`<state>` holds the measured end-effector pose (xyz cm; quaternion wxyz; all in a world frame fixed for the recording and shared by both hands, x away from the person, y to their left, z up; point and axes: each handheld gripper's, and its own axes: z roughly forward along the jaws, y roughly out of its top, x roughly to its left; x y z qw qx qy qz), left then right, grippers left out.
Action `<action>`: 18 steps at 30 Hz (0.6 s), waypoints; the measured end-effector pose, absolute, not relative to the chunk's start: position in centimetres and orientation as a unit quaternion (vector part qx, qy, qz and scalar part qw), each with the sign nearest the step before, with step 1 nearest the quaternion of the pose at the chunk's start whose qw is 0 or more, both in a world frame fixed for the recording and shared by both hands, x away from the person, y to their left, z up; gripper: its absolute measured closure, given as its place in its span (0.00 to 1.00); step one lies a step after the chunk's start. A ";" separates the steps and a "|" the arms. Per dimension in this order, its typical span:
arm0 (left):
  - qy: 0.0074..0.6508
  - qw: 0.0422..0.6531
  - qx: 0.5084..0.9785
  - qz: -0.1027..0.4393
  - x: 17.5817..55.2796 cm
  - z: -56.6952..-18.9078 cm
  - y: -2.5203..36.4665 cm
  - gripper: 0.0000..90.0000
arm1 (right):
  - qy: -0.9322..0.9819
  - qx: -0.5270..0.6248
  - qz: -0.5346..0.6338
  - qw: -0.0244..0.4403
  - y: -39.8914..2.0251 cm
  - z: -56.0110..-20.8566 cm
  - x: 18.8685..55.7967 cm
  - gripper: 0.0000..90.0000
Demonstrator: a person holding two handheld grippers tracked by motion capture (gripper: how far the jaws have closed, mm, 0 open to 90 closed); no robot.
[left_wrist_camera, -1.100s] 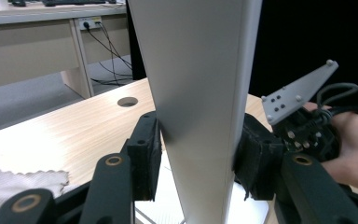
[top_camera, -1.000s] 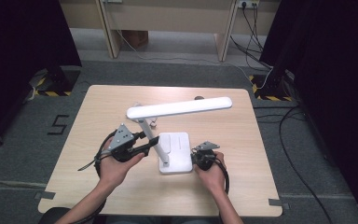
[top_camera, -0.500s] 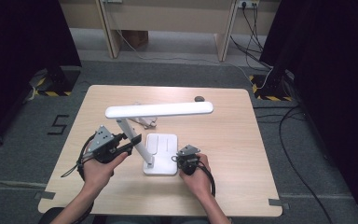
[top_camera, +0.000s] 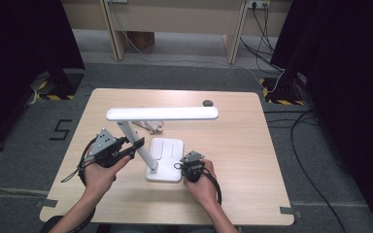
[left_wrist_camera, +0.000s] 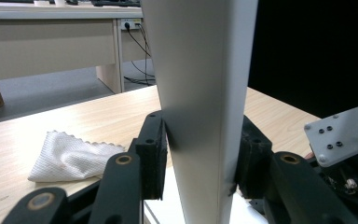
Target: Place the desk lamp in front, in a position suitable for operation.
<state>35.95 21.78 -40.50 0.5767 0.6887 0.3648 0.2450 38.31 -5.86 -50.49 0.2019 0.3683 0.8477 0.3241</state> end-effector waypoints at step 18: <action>0.340 0.565 0.711 0.243 32.5 -40.9 25.1 0.48 | 0.834 0.380 0.344 0.204 -6.9 -49.7 38.3 0.71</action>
